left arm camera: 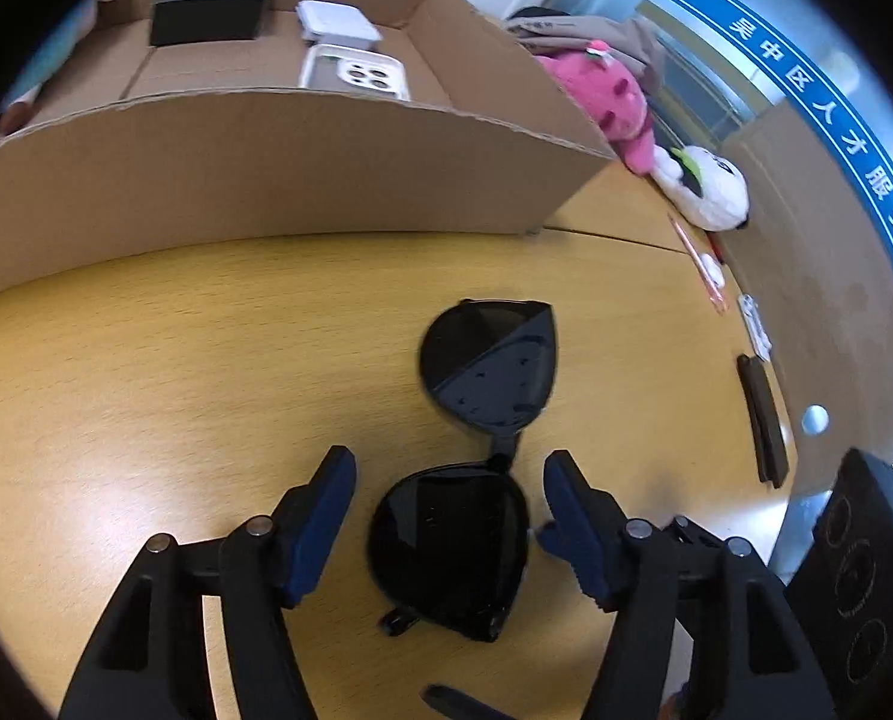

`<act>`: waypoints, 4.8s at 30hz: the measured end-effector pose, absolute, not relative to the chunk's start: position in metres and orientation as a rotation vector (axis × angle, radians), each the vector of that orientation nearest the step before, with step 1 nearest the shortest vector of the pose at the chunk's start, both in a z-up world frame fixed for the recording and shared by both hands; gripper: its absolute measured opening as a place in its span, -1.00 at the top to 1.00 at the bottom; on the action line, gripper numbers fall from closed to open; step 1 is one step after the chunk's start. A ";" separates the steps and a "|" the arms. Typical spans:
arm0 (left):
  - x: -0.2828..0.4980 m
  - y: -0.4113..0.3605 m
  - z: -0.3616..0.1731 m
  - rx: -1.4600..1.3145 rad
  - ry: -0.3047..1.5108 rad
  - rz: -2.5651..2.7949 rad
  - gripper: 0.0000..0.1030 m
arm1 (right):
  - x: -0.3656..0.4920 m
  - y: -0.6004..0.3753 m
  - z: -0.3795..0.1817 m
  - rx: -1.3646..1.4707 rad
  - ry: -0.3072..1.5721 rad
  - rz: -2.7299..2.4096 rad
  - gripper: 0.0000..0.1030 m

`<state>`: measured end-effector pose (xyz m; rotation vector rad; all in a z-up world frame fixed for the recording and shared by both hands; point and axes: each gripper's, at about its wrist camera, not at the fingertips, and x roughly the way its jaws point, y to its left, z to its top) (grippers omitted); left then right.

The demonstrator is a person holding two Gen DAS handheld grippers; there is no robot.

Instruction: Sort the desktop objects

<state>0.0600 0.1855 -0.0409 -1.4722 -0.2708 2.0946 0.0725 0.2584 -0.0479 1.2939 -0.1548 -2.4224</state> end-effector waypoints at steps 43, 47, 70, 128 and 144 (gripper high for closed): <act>0.027 0.103 0.096 -1.172 -0.297 2.272 0.62 | -0.001 0.185 0.073 0.939 -0.101 -2.403 0.33; -0.006 0.089 0.111 -1.164 -0.308 2.280 0.62 | -0.036 0.172 0.091 0.921 -0.104 -2.384 0.37; -0.188 0.070 -0.026 -1.613 -0.588 1.982 0.62 | -0.240 0.160 -0.004 1.466 -0.248 -2.202 0.37; 0.019 0.021 -0.011 -0.804 -0.079 2.939 -0.78 | -0.063 0.226 -0.009 0.736 0.045 -2.866 -0.99; 0.014 0.019 -0.013 -0.833 -0.084 2.956 -1.00 | -0.064 0.226 -0.009 0.737 0.048 -2.867 -0.99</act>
